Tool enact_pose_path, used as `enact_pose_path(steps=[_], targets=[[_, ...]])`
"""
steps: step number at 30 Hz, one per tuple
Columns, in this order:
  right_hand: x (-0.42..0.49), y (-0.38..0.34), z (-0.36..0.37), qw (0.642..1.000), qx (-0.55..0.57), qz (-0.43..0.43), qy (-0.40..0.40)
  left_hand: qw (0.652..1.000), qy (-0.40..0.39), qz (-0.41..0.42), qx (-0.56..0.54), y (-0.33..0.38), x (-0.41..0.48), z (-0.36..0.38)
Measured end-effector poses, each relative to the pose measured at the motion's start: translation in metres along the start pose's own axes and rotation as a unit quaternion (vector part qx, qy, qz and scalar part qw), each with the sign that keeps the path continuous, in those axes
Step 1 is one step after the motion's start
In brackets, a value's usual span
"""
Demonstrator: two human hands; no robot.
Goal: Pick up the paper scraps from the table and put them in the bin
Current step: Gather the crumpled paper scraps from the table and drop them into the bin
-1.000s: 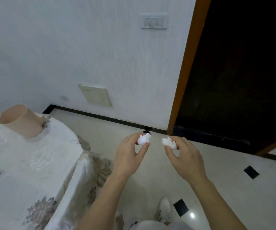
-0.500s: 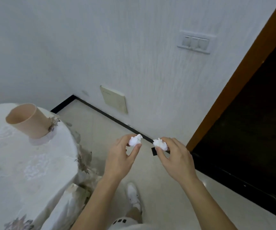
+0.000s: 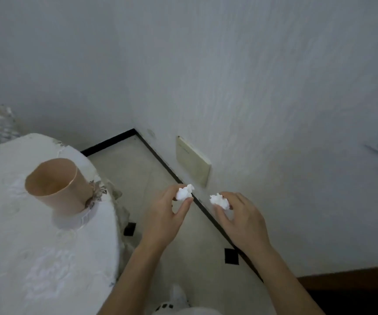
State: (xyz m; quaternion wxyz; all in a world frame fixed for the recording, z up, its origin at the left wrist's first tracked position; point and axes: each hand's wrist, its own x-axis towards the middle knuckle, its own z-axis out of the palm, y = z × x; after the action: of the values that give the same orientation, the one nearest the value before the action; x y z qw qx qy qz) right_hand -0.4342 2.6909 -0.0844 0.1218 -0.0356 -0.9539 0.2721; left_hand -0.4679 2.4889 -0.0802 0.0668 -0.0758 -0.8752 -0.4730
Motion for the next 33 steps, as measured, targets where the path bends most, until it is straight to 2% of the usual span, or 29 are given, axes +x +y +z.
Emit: enact_pose_path(steps=[9, 18, 25, 29, 33], targets=[[0.15, -0.083, 0.089, 0.986, 0.07, -0.135, -0.073, 0.986, 0.134, -0.062, 0.074, -0.063, 0.09, -0.08], [0.245, -0.18, 0.183, 0.935, 0.126, -0.277, -0.181, 0.938, 0.272, -0.191, 0.097, -0.112, 0.117, -0.145], [0.3, -0.265, 0.242, 0.84, 0.159, -0.43, -0.292, 0.841, 0.415, -0.31, 0.156, -0.132, 0.123, -0.183], [0.305, -0.304, 0.264, 0.796, 0.181, -0.495, -0.297, 0.798, 0.455, -0.347, 0.188, -0.137, 0.112, -0.192], [0.296, -0.325, 0.279, 0.754, 0.195, -0.555, -0.29, 0.769, 0.484, -0.367, 0.198, -0.14, 0.103, -0.195]])
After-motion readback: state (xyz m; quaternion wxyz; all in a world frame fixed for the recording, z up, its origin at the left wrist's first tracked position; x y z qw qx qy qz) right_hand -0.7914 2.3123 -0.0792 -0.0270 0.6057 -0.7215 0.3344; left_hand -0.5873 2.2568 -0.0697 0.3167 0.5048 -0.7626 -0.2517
